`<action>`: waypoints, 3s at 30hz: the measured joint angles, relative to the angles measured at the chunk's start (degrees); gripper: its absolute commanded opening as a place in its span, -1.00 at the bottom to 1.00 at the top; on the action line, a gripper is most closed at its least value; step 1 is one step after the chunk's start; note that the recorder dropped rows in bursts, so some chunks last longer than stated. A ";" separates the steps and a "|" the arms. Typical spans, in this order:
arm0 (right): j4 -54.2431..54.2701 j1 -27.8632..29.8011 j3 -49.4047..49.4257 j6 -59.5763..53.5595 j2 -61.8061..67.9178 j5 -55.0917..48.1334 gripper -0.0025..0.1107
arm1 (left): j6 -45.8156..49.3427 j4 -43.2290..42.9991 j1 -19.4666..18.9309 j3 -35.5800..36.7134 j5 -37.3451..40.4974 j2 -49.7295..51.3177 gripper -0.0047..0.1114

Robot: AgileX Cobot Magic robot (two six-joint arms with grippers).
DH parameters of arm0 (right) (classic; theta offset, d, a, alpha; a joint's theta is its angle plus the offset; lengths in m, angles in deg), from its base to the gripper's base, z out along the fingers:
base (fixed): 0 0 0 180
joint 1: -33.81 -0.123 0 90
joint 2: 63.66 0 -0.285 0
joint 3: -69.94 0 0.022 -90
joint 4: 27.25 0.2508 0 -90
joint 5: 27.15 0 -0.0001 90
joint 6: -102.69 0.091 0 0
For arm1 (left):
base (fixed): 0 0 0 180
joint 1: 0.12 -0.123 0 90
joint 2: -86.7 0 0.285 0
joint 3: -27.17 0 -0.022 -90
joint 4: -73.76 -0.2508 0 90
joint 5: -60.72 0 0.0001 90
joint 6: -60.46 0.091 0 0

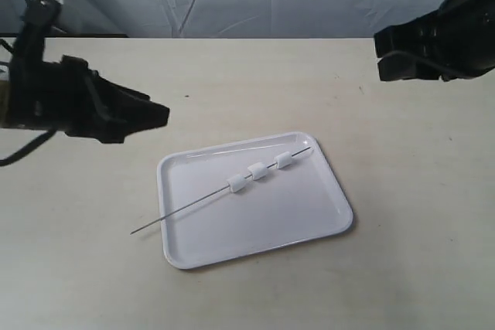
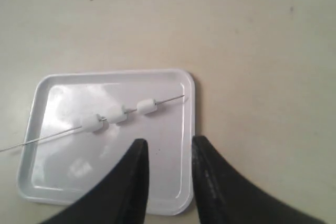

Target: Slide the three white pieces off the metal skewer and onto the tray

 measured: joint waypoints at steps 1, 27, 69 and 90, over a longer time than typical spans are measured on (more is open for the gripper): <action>0.55 0.00 0.00 -0.66 0.66 -0.42 -0.45 | 0.96 0.00 0.77 0.00 -0.10 1.70 -0.10; 1.54 0.00 0.00 -3.23 10.59 -2.56 -0.45 | 17.90 -0.21 15.11 0.34 15.95 24.38 -0.17; 3.18 0.00 0.00 -3.41 10.71 -3.14 -0.45 | 17.93 0.27 15.11 0.23 14.97 22.46 -0.92; 21.69 0.00 6.72 -8.00 12.92 1.50 -0.06 | 2.52 0.12 15.11 4.55 16.21 7.32 -0.92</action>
